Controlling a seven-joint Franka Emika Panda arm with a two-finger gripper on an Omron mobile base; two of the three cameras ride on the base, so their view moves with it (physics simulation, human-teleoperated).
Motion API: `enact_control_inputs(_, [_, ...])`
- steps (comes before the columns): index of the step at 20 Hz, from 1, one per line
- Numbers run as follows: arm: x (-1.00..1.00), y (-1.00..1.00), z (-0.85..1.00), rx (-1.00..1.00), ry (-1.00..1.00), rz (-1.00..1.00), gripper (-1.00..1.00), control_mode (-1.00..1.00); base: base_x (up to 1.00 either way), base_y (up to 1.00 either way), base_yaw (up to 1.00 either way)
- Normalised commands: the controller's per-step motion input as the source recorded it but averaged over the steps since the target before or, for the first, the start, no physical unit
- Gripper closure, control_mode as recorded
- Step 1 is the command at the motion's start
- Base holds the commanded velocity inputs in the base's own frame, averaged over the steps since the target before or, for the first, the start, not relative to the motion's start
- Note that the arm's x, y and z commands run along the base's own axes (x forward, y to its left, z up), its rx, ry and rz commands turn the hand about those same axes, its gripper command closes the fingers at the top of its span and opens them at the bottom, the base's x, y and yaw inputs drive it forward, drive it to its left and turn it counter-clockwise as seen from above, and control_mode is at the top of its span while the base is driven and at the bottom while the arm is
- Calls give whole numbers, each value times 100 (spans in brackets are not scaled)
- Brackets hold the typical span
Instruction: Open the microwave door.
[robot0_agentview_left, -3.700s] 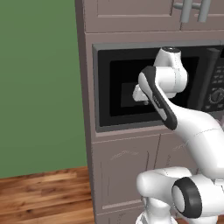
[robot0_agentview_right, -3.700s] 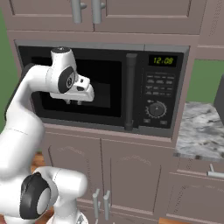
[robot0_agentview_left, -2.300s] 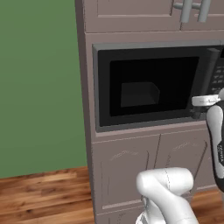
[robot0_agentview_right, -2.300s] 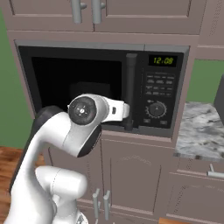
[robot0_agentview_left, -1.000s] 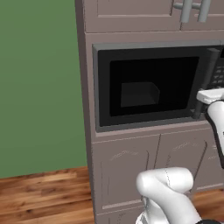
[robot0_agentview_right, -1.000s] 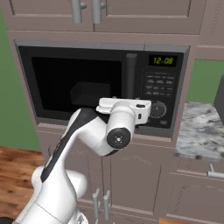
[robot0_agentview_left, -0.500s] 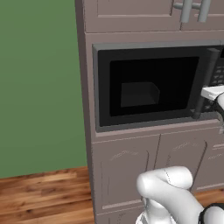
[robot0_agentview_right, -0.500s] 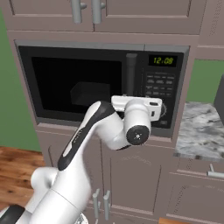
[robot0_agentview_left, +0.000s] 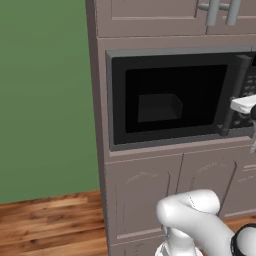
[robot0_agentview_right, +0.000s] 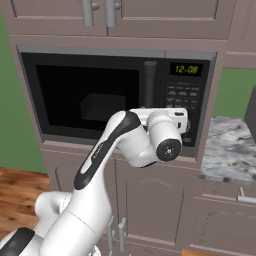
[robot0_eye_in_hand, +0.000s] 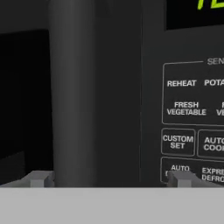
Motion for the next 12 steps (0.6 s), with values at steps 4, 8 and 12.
enact_control_inputs(4, [65,33,-18,0,0,-2,-100,-100,0,0,0])
enact_control_inputs(8, [72,56,-18,-1,-1,-11,-100,-100,0,0,0])
enact_control_inputs(12, [80,43,-15,0,0,-9,-100,-100,0,0,0])
